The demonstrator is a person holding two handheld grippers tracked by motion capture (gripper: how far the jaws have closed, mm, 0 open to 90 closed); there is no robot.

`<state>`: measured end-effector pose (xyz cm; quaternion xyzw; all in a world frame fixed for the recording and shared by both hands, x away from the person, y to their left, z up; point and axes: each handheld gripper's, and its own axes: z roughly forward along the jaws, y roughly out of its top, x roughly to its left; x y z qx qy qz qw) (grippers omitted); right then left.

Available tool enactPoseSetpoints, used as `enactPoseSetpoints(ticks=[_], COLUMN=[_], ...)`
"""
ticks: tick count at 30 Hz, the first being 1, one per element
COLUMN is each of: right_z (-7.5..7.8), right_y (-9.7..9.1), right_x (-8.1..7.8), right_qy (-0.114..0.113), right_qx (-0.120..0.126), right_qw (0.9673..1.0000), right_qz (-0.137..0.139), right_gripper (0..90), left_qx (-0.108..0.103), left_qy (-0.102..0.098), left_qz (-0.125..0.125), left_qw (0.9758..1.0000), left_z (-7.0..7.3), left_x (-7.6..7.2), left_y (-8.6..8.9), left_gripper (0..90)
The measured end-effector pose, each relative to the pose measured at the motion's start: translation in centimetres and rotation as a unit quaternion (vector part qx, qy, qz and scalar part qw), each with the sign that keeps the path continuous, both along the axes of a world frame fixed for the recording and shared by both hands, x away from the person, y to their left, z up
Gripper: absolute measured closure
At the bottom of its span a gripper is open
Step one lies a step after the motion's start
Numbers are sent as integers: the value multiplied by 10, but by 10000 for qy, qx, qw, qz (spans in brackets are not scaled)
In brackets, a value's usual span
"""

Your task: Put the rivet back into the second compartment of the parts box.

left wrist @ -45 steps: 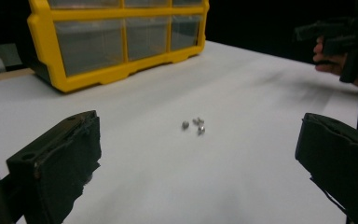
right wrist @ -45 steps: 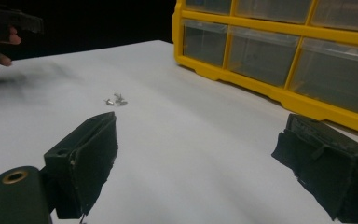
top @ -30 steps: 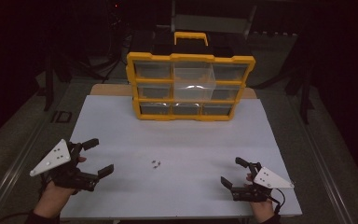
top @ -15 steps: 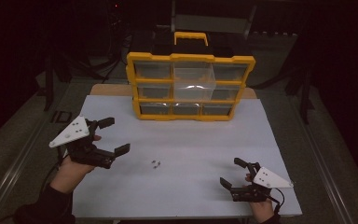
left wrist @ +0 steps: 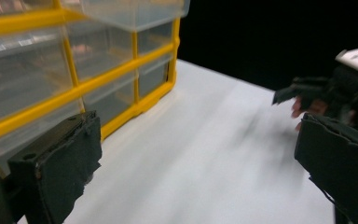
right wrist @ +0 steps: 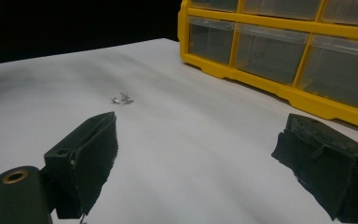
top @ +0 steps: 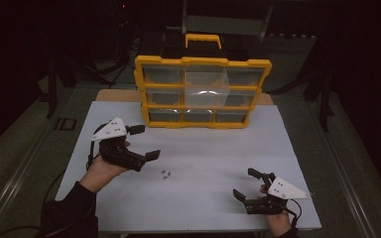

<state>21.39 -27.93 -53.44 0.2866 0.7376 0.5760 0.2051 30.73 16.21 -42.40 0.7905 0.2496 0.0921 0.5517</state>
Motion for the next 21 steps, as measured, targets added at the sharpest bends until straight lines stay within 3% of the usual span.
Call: enactPoseSetpoints(ticks=[4, 8, 11, 18, 21], right_z=[-1, -1, -2, -2, -2], right_y=[0, 2, 2, 2, 2], right_x=[1, 1, 1, 1, 1], right_qy=[15, 45, 60, 105, 108], right_qx=[-21, -36, -40, -47, -57], right_qw=[10000, 10000, 9999, 9999, 9999], right_qz=[25, 62, 70, 99, 114], right_gripper=[109, 109, 109, 110, 110], left_qx=[110, 387, 547, 1020, 1132], left_qy=[254, 240, 392, 772, 848], left_qz=[-15, 9, -48, -104, -125], left_qw=[9996, 9990, 9977, 9917, 9899], left_z=[-18, -33, -43, -65, -72], left_x=[9, 12, 12, 10, 9], left_y=[-8, -13, -17, -25, -26], left_gripper=[38, 87, 139, 227, 293])
